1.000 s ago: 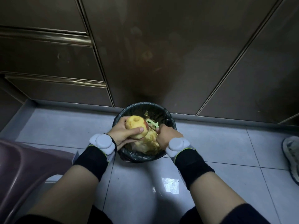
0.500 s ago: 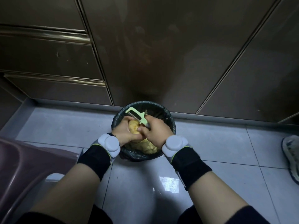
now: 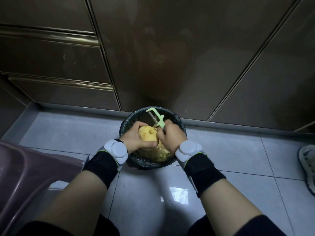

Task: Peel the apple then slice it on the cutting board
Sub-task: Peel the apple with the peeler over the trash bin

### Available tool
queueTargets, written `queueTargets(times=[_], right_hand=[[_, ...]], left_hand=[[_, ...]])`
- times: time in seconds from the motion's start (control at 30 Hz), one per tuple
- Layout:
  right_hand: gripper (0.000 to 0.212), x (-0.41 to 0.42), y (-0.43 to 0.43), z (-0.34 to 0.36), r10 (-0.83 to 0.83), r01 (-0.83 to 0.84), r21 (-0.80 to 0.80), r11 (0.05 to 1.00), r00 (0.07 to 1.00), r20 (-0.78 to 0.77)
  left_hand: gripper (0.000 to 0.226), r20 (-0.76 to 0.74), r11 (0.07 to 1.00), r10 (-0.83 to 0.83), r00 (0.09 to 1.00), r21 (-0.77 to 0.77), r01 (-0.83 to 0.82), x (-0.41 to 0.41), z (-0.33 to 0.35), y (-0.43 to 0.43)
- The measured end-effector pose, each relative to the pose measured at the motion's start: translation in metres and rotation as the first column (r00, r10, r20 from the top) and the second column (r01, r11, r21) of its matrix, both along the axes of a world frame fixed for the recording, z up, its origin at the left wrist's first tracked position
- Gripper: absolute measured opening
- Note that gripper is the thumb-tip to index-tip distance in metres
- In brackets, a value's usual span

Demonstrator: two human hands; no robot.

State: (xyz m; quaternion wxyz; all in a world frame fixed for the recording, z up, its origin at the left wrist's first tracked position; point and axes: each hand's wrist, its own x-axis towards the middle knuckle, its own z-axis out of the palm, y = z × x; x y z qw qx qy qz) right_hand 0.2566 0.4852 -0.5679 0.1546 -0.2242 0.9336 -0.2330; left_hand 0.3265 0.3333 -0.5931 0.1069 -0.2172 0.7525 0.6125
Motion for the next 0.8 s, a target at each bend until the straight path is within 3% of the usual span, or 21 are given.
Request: queueTargets(times=[0.07, 0.13, 0.2, 0.27, 0.4, 0.47, 0.6, 0.8], right_hand=[[0.027, -0.006, 0.007, -0.001, -0.031, 0.031, 0.007, 1.0, 1.0, 0.002], [0.028, -0.008, 0.012, -0.002, -0.042, 0.041, 0.032, 0.999, 0.999, 0.022], [0.027, -0.007, 0.012, -0.003, -0.041, 0.04, 0.049, 0.998, 0.999, 0.028], [0.023, -0.006, 0.01, -0.004, -0.02, 0.019, 0.048, 0.999, 0.999, 0.029], [0.012, -0.004, 0.006, -0.006, 0.023, -0.021, -0.023, 1.0, 0.996, 0.087], [0.017, -0.001, 0.004, -0.005, 0.026, -0.013, -0.105, 0.994, 0.992, 0.125], [0.035, 0.004, 0.0, -0.004, 0.049, -0.022, -0.161, 0.987, 0.985, 0.166], [0.022, 0.003, 0.003, -0.004, 0.052, -0.006, -0.246, 0.969, 0.982, 0.179]], left_hand=[[0.074, 0.031, 0.969, 0.119, 0.992, 0.214, -0.123, 0.001, 0.001, -0.001], [0.06, 0.109, 0.845, 0.23, 0.967, 0.471, -0.254, 0.0, 0.005, -0.003], [0.066, 0.151, 0.733, 0.31, 0.939, 0.591, -0.337, 0.001, 0.009, -0.005], [0.066, 0.175, 0.667, 0.362, 0.916, 0.638, -0.385, 0.0, 0.01, -0.008], [0.066, 0.292, 0.611, 0.294, 0.91, 0.675, -0.414, -0.001, 0.013, -0.008], [0.064, 0.316, 0.574, 0.325, 0.891, 0.683, -0.452, -0.003, 0.013, -0.007], [0.056, 0.282, 0.54, 0.375, 0.883, 0.707, -0.456, -0.006, 0.013, -0.004], [0.059, 0.223, 0.524, 0.315, 0.923, 0.769, -0.365, -0.006, 0.015, -0.006]])
